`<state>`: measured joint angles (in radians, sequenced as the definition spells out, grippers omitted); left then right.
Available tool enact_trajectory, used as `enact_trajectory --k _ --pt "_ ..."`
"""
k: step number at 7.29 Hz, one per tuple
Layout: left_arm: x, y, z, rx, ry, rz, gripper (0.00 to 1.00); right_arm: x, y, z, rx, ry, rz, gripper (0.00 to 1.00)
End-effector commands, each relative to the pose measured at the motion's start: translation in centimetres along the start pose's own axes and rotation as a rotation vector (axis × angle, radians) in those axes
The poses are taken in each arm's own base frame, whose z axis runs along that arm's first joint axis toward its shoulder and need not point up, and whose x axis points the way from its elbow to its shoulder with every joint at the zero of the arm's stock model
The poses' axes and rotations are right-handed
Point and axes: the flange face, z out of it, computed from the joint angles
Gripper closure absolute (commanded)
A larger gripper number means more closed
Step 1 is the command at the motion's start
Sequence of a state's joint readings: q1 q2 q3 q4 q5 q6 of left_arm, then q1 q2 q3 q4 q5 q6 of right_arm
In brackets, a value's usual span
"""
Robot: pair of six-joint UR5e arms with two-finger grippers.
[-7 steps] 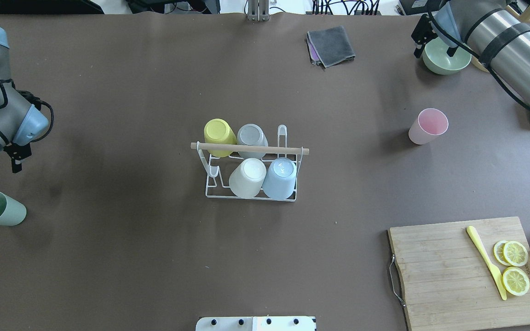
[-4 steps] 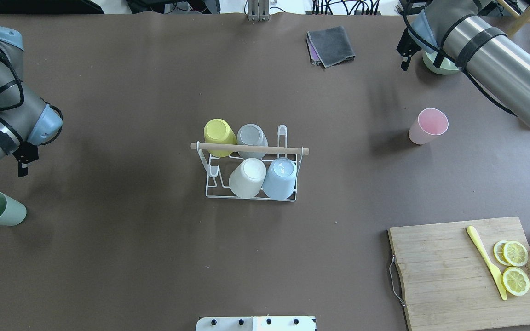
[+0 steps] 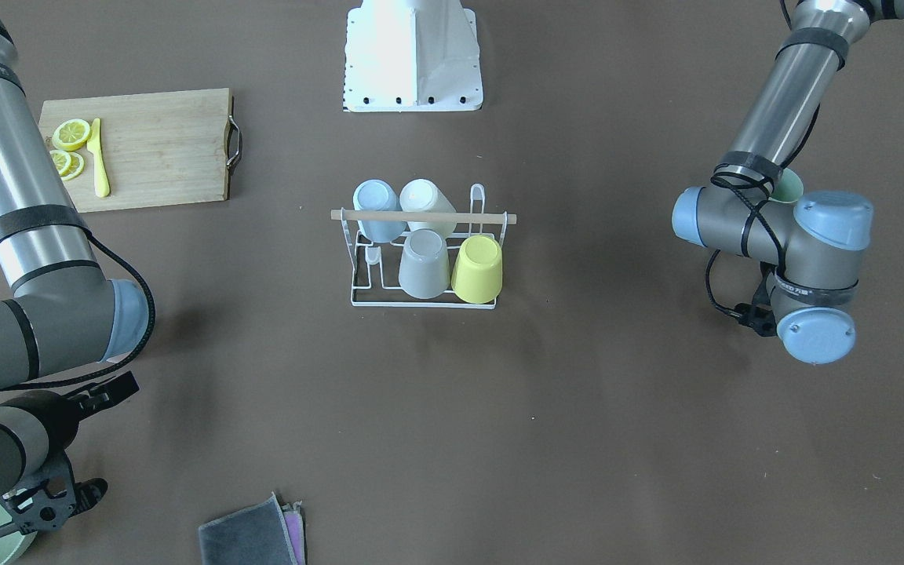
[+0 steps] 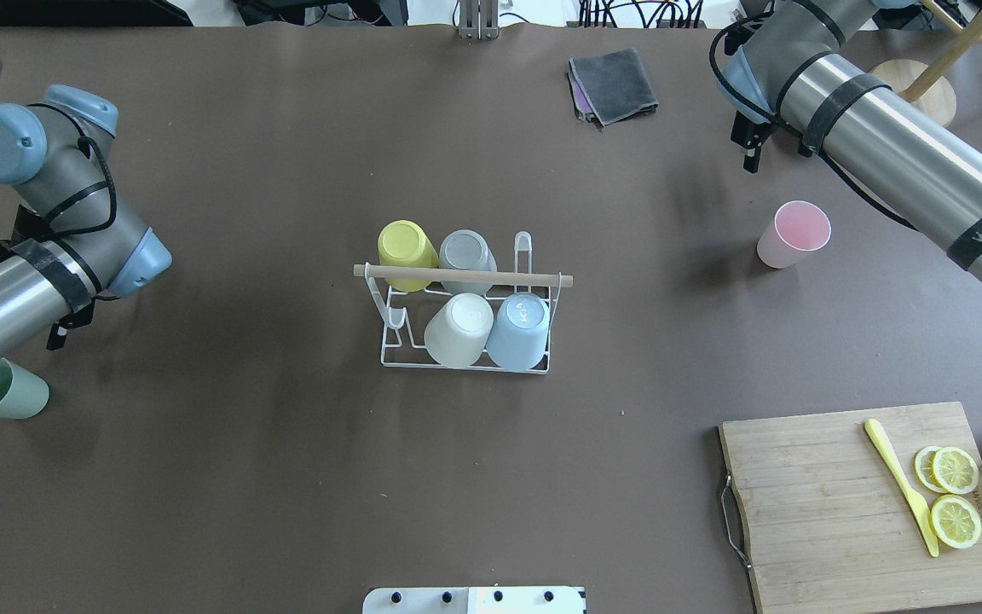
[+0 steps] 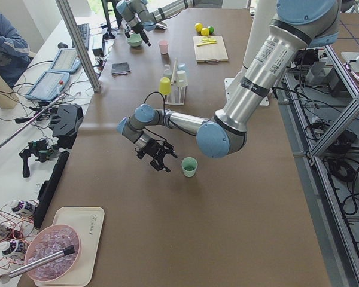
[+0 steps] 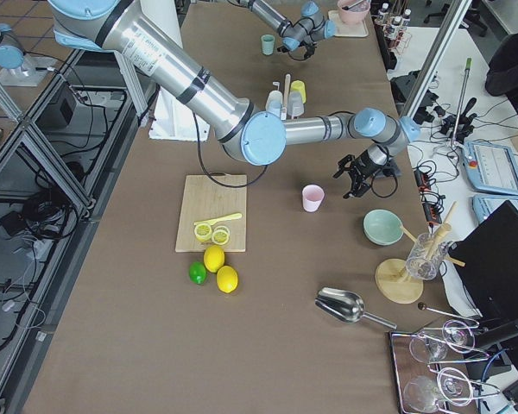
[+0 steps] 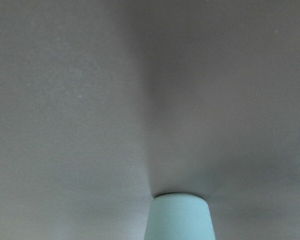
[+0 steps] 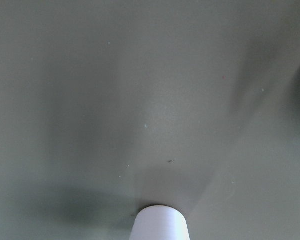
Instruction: Place cup on cup holder
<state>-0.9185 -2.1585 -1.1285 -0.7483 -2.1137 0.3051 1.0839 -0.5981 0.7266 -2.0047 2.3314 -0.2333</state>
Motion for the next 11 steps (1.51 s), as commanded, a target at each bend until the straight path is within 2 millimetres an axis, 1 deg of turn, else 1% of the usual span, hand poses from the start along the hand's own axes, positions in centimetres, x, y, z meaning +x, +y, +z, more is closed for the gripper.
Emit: enact_trajectory --k 1,2,4,5,6,8,9,10,11 --pt "0.9 -0.1 0.0 -0.039 -0.053 0.004 0.02 1.0 -0.5 1.2 -0.083 0.033 -0.033 0.00" --pt "1.6 -0.4 0.6 -0.048 -0.060 0.012 0.02 1.2 -0.9 1.4 -0.105 0.027 -0.016 0.00" --pt "1.6 -0.5 1.2 -0.055 -0.042 0.011 0.02 -0.5 -2.0 0.8 -0.128 0.025 -0.009 0.00" --pt "1.3 -0.5 1.8 -0.063 -0.040 0.020 0.02 -1.3 -2.3 0.5 -0.131 0.023 -0.011 0.00" --pt "0.6 0.0 2.9 -0.092 -0.002 0.057 0.02 -1.8 -2.7 1.0 -0.155 0.023 -0.001 0.00" --pt "1.0 0.1 2.6 -0.086 0.008 0.061 0.02 -2.4 -3.2 3.8 -0.217 0.032 0.005 0.00" --pt "1.0 0.3 2.5 -0.081 0.009 0.063 0.02 -2.5 -3.2 4.5 -0.243 0.041 0.014 0.00" --pt "0.7 0.4 3.0 -0.086 0.010 0.063 0.02 -2.5 -3.5 4.5 -0.254 0.045 0.020 0.00" --pt "0.6 0.5 3.2 -0.085 0.013 0.066 0.02 -2.5 -3.6 5.6 -0.272 0.083 0.005 0.00"
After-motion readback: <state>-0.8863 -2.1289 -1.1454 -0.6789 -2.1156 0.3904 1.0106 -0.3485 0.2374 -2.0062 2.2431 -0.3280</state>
